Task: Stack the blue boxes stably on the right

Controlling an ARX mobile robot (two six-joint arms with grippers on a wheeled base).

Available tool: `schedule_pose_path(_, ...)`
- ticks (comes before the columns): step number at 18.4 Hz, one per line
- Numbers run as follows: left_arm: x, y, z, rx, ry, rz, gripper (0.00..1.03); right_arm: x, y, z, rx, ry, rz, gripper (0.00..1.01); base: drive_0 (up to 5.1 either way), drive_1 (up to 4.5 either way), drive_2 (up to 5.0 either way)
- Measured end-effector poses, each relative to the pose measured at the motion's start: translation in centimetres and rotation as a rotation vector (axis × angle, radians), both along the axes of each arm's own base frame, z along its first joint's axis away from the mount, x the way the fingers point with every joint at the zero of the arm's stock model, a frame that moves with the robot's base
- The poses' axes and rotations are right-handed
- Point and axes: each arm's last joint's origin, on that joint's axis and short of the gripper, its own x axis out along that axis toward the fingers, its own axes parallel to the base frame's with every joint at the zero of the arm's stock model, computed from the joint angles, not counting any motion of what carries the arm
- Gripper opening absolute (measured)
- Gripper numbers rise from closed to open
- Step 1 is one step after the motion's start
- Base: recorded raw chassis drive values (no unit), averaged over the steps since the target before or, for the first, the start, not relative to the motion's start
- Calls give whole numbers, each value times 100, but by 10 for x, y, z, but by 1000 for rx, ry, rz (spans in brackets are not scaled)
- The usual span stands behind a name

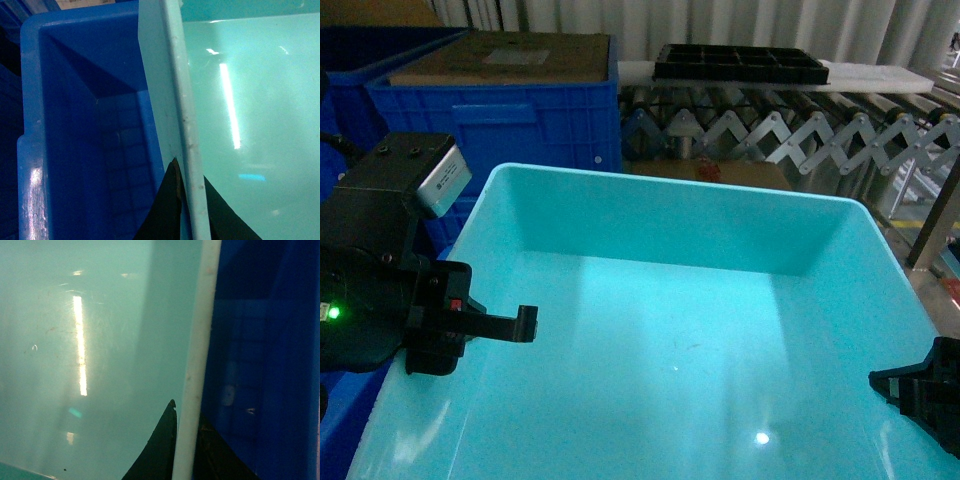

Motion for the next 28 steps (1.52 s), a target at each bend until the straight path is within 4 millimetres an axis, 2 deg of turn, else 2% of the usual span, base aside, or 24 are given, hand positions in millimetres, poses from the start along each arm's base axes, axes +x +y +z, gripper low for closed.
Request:
schedule_pose_path(4,0,0,0,0,0,0,2,0,0,0,0,0,0,7,0,0,0)
schedule_pose_path(5,0,0,0,-1,2,-8,6,0,0,0,-5,-5,5,8,0,0,0)
schedule_pose_path(7,-1,-1,0,27,1,-108,27,1,0,1,-41,-37,52,28,0,0,0)
schedule_pose_path(13,-1,-2,0,56,-7,-149,92,2,0,2,-60,-52,80,95,0,0,0)
schedule_pose_path(14,0,-1,1,52,-10,-147,100,2,1,3,-60,-64,84,100,0,0,0)
schedule_pose_path(16,4,4,13,23,-39,-143,98,4,2,13,-61,-111,86,98,0,0,0)
schedule_pose_path(19,3,21,52,-50,-120,-119,98,7,-3,38,-34,-174,82,98,0,0,0)
schedule_pose_path(21,-4,32,71,-84,-140,-105,98,0,-18,64,-1,-227,50,98,0,0,0)
schedule_pose_path(24,-31,37,99,-102,-154,-125,98,-32,-47,107,22,-281,2,98,0,0,0)
schedule_pose_path(26,-63,44,124,-88,-204,-107,98,-63,-66,137,15,-314,-5,98,0,0,0)
schedule_pose_path(28,-87,48,139,-78,-225,-74,98,-83,-83,168,-17,-372,-57,98,0,0,0)
